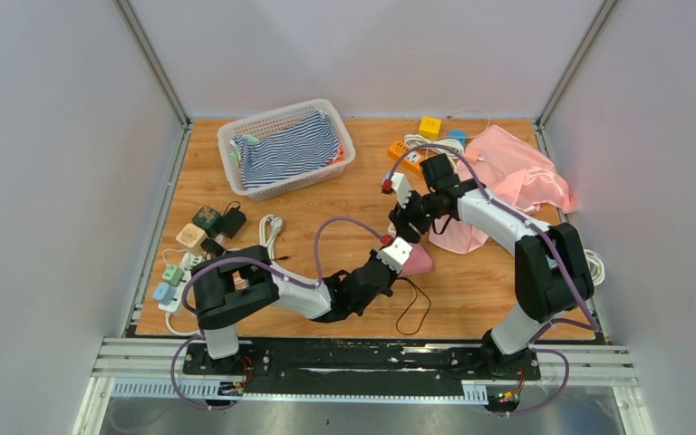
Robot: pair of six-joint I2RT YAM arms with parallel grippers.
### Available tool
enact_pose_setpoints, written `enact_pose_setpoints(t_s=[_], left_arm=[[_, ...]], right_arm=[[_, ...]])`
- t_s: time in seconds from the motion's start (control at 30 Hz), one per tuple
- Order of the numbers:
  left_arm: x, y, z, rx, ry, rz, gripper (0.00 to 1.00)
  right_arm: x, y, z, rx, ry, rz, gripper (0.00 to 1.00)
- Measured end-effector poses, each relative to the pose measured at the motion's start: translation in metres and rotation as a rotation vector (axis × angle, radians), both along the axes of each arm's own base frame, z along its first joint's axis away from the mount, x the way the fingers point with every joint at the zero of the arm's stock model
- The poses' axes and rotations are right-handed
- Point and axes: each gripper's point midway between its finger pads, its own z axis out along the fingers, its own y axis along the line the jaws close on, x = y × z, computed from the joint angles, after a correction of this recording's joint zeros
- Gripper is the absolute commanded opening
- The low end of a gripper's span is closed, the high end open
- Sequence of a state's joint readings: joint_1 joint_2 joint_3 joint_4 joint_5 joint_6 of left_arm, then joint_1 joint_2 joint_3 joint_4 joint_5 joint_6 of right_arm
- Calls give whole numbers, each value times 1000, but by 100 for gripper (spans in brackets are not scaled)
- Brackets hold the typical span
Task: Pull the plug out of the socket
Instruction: Remove the plug from the socket.
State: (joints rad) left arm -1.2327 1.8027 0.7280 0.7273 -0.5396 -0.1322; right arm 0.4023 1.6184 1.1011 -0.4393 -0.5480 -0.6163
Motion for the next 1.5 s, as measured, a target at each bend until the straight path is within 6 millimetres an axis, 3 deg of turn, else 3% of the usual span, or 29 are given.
enact_pose_setpoints(t_s=[0.37, 0.63, 0.97, 1.27, 1.5], left_arm=[[0, -1, 0, 37, -27, -16, 0], [15, 3, 0, -190, 162, -44, 0], [2, -1, -1, -41, 17, -6, 0], [15, 11, 0, -294, 219, -39, 0], [-5, 7, 2, -116, 17, -14, 0]], right_arm=[[0, 0, 0, 0, 1, 0, 0], [8, -5, 0, -13, -21, -20, 0], [1, -3, -1, -1, 6, -6, 0], [7, -2, -1, 0, -7, -15, 0], [-2, 1, -2, 13, 32, 2, 0]])
